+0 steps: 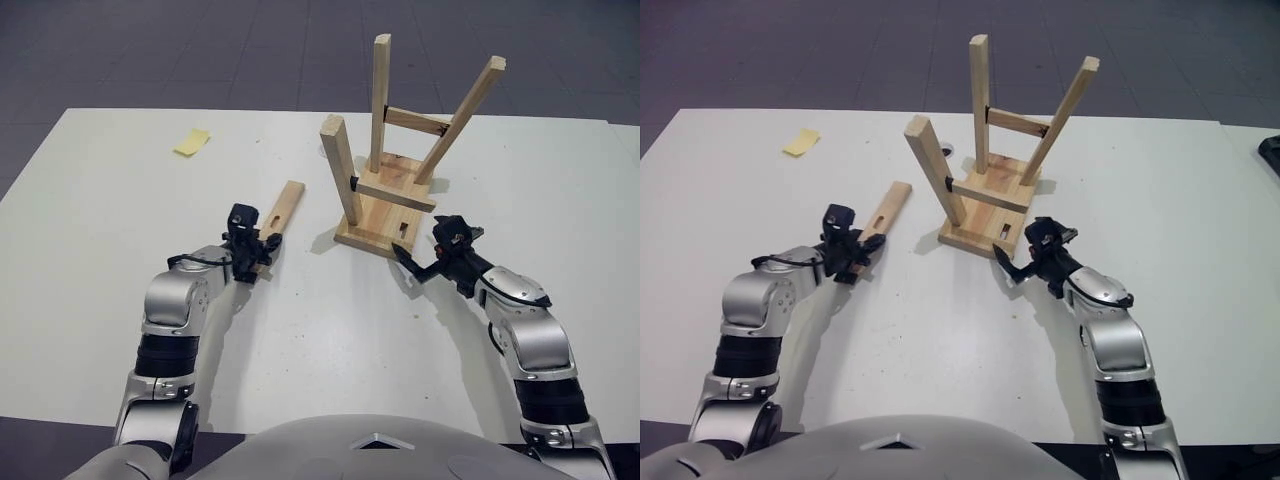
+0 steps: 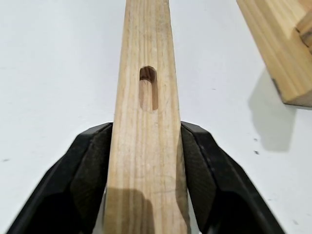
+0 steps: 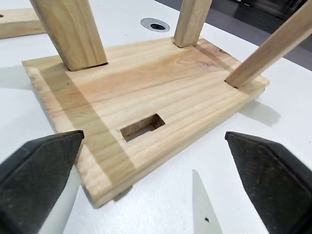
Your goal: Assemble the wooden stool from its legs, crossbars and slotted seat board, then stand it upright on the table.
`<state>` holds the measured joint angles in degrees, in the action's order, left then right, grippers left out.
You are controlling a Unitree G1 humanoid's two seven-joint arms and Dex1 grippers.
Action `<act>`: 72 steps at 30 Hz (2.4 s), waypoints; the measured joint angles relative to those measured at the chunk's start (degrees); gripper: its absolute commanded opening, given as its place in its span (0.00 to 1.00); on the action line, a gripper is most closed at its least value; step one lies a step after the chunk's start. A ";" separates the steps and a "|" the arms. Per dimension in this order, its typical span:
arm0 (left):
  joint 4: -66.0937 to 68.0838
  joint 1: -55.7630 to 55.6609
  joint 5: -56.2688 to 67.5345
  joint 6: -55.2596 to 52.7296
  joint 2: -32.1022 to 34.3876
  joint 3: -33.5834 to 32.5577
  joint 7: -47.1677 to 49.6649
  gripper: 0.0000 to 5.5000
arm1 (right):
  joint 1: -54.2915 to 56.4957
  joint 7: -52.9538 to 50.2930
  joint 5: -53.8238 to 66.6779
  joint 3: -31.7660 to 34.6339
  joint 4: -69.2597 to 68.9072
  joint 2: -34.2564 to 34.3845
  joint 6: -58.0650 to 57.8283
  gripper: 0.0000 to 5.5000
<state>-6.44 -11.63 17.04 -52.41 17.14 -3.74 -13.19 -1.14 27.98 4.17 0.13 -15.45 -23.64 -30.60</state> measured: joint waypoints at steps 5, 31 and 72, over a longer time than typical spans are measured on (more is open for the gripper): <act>1.71 -1.36 -1.01 9.69 1.60 -14.76 6.96 0.39 | -0.01 0.52 3.11 7.90 2.99 -3.10 -0.17 0.98; -10.08 -29.50 -2.60 32.99 -1.34 17.11 -13.54 0.39 | 43.87 -22.53 72.54 27.23 -5.63 5.87 -14.92 0.93; -16.41 -27.78 5.45 26.51 -6.35 9.56 -13.47 0.65 | 34.25 -28.76 78.82 26.08 -4.66 0.98 -8.88 0.18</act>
<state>-22.85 -39.41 22.49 -25.89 10.78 5.83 -26.66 33.11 -0.78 82.99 26.21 -20.11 -22.66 -39.48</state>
